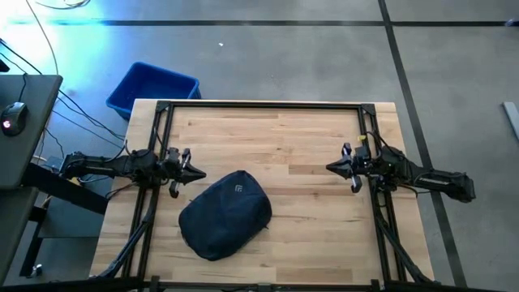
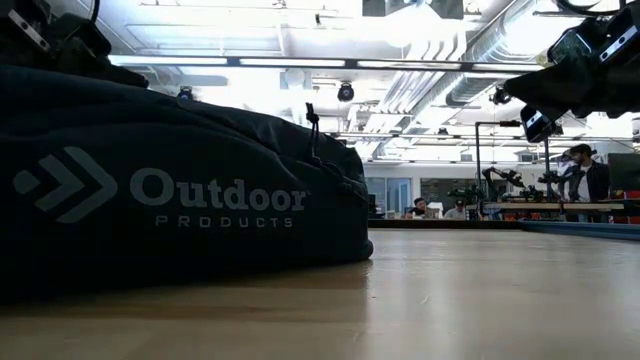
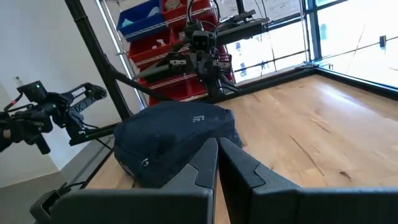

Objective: Unpack backpack
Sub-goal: Return to Home Position

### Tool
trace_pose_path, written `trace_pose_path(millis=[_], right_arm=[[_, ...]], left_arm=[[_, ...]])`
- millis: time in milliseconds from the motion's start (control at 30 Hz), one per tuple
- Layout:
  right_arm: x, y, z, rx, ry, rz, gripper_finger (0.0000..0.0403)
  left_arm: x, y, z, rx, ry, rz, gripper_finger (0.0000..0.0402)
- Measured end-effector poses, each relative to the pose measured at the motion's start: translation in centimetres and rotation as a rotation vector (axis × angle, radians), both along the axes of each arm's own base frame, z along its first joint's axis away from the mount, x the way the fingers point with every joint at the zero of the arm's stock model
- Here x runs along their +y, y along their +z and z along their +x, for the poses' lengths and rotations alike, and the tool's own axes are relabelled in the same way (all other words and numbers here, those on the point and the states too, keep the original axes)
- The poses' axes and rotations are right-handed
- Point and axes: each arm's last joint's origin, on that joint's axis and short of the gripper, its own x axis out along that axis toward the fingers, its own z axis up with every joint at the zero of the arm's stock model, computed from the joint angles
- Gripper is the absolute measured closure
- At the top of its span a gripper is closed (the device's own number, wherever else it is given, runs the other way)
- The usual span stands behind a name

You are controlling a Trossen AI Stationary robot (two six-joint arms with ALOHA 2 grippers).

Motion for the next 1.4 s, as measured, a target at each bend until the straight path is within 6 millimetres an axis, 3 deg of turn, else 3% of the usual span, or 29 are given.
trace_pose_path(millis=[333,433,733,1400], right_arm=[[-0.08,0.05,-0.05,-0.006,-0.013,-0.002,0.0403],[-0.08,0.05,-0.05,-0.006,-0.014,-0.003,0.0403],[-0.33,-0.12,-0.02,0.012,-0.096,-0.174,0.0403],[-0.48,-0.24,-0.02,0.028,-0.15,-0.154,0.0403]], left_arm=[[0.0,0.0,0.0,0.0,0.001,0.002,0.0399],[0.05,-0.01,0.0,-0.004,0.013,0.087,0.0399],[0.09,0.0,0.01,-0.013,0.021,0.219,0.0399],[0.09,-0.01,0.01,-0.011,0.022,0.194,0.0399]])
